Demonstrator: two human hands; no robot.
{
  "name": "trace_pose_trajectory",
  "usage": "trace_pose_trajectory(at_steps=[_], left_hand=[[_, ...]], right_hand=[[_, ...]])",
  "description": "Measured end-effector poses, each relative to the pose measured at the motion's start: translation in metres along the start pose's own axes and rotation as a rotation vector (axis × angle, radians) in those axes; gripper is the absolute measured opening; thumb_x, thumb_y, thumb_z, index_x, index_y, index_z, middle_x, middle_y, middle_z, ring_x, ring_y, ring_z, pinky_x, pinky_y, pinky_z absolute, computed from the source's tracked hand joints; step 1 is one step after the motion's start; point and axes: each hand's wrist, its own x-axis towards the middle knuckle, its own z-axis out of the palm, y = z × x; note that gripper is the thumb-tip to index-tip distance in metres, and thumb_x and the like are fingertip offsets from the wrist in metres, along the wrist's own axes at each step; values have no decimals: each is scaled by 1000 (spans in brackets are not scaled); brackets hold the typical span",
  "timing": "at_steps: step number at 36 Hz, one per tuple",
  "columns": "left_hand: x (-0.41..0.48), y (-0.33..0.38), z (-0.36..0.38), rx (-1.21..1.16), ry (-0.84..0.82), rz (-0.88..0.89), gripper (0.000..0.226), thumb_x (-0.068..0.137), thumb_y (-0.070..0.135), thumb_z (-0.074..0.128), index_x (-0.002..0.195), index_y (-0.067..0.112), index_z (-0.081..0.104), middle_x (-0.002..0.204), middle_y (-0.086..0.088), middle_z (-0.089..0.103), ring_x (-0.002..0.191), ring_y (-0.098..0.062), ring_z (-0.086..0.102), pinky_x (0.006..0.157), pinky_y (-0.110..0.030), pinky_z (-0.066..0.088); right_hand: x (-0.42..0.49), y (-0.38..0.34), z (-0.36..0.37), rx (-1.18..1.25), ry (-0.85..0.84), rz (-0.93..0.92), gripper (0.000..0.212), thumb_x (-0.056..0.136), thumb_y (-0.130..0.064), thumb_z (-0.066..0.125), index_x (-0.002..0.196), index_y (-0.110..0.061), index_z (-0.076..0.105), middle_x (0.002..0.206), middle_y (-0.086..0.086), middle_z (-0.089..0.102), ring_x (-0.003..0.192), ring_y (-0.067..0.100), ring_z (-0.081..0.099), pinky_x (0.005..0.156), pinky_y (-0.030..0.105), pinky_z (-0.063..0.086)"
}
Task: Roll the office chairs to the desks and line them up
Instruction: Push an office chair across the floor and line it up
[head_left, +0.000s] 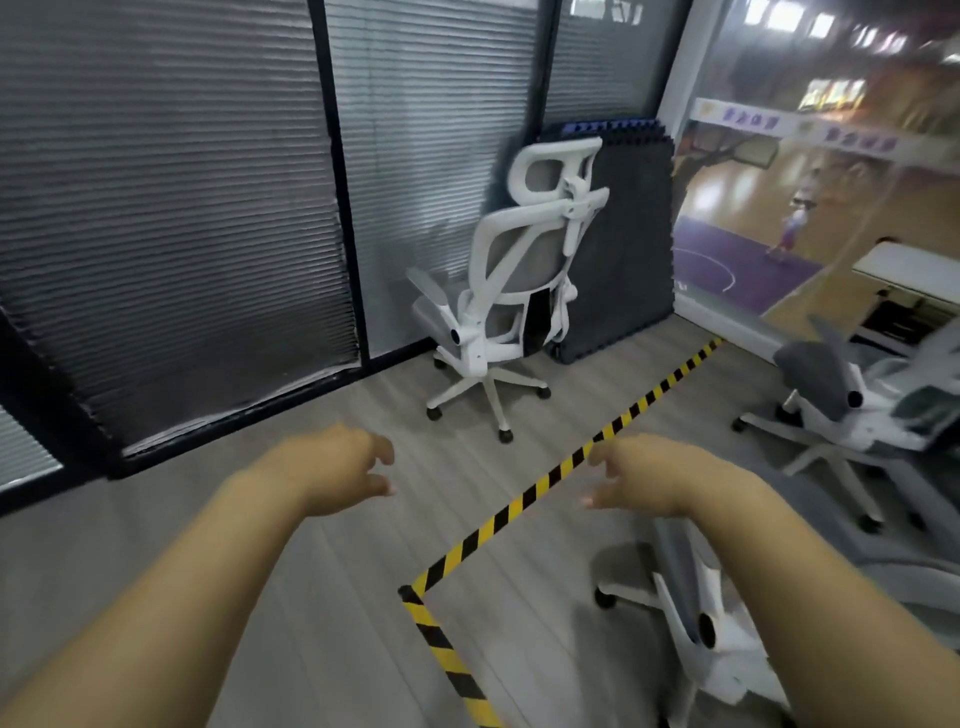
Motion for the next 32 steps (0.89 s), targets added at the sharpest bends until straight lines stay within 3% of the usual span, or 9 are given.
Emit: trace_pose_trajectory(at_steps=[15, 32], left_hand=[[254, 42, -86, -12, 2, 84, 45, 87, 52, 54, 129, 34, 49, 126, 7, 55, 112, -14, 54, 83, -27, 42], [489, 33, -161, -31, 0, 77, 37, 86, 52, 54, 119, 36, 56, 117, 6, 60, 103, -14, 56, 88, -35, 49]], right_hand=[[202, 99, -118, -5, -4, 78, 63, 87, -54, 56, 140, -25, 37, 133, 1, 52, 118, 24, 50, 92, 35, 43], [418, 146, -231, -46, -46, 31, 65, 88, -55, 53, 142, -24, 33, 138, 1, 49, 123, 24, 48, 96, 35, 40]])
